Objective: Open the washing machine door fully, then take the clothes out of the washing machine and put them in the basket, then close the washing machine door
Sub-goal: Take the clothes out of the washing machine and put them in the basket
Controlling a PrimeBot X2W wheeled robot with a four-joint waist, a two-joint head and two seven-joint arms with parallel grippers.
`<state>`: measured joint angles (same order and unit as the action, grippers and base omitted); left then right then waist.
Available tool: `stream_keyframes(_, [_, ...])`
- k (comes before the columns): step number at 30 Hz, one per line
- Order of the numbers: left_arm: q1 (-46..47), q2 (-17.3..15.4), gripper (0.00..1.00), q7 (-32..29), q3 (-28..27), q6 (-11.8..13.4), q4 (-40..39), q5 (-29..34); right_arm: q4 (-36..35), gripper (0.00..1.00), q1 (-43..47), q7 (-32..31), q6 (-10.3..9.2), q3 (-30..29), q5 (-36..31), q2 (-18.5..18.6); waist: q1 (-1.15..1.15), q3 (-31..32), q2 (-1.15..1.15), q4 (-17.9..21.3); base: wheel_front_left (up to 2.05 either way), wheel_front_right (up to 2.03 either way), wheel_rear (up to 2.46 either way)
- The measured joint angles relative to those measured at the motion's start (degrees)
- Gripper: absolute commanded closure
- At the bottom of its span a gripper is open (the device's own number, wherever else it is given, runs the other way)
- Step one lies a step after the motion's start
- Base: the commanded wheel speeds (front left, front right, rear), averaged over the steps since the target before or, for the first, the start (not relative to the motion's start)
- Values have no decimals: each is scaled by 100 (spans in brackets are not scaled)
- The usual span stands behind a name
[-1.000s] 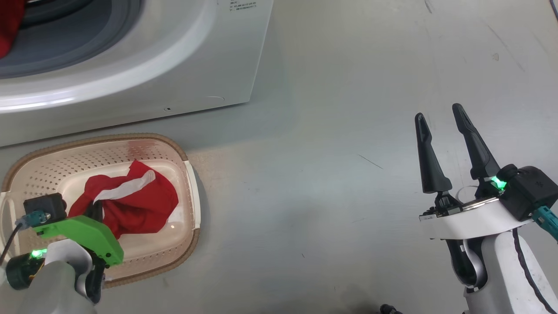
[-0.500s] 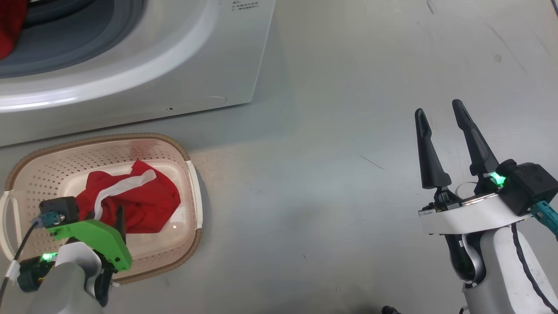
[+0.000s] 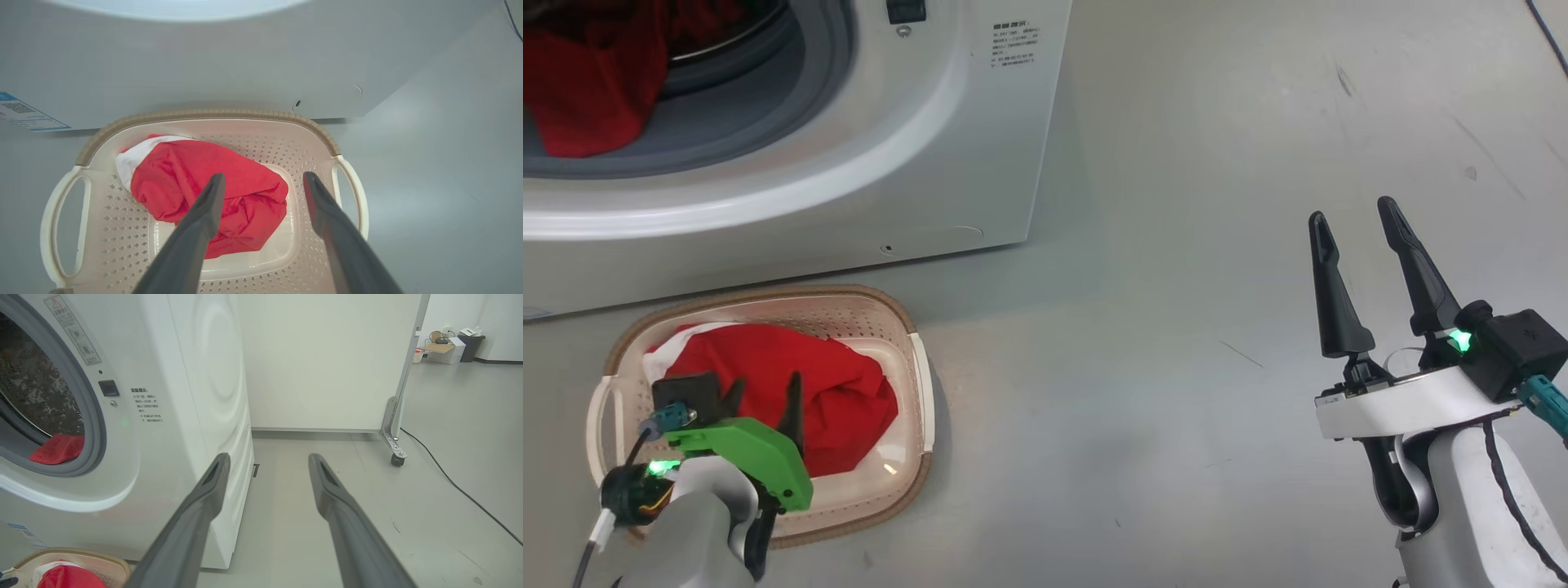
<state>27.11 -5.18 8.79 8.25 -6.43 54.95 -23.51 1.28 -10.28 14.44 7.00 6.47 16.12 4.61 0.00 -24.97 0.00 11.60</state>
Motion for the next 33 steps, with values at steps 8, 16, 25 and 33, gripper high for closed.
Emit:
stream_keyframes(8, [6,99,0,500,278,-49,-327,102,134,0,71,0,0,-80,-5,67,0,524,0,-261,0,0,0])
stream_keyframes(16, [-6,134,0,559,512,-58,-758,220,208,0,398,0,0,-174,-5,83,0,1065,0,-592,0,0,0])
stream_keyframes(25, [-76,201,0,565,480,-68,-1716,269,182,0,672,0,0,-236,-5,77,0,1544,0,-1032,0,0,0])
stream_keyframes(33, [-661,199,0,565,297,-69,-2460,338,144,0,861,0,0,-241,-4,71,0,1832,0,-1279,0,0,0])
